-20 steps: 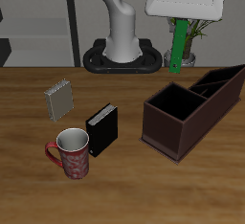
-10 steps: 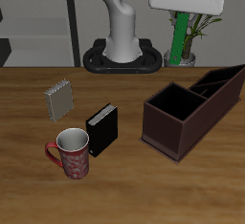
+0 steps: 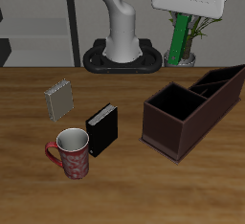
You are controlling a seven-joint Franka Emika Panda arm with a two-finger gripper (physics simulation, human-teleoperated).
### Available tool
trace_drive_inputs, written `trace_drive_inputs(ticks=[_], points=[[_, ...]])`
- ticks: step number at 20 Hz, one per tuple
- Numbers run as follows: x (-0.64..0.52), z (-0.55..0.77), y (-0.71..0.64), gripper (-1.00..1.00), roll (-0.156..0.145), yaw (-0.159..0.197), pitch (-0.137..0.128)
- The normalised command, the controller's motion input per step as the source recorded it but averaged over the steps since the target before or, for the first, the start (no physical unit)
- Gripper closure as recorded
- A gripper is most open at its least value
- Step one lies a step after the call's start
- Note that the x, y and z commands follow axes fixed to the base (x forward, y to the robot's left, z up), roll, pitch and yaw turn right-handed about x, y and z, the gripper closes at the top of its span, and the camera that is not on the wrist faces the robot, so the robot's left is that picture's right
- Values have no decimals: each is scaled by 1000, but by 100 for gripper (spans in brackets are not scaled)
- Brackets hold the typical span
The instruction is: Place the green book into the left desk caddy's back compartment
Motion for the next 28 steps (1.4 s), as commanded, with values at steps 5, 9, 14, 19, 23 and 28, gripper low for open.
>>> trace_drive_inputs(ticks=[5, 9, 14, 19, 23, 28], points=[[0, -68, 134, 100, -7, -51, 29], [-23, -28, 207, 100, 23, -31, 17], [-44, -23, 257, 100, 30, -53, 17], [22, -103, 169, 100, 24, -46, 26], [3, -31, 36, 100, 0, -24, 8], [-7, -45, 48, 100, 4, -54, 14]])
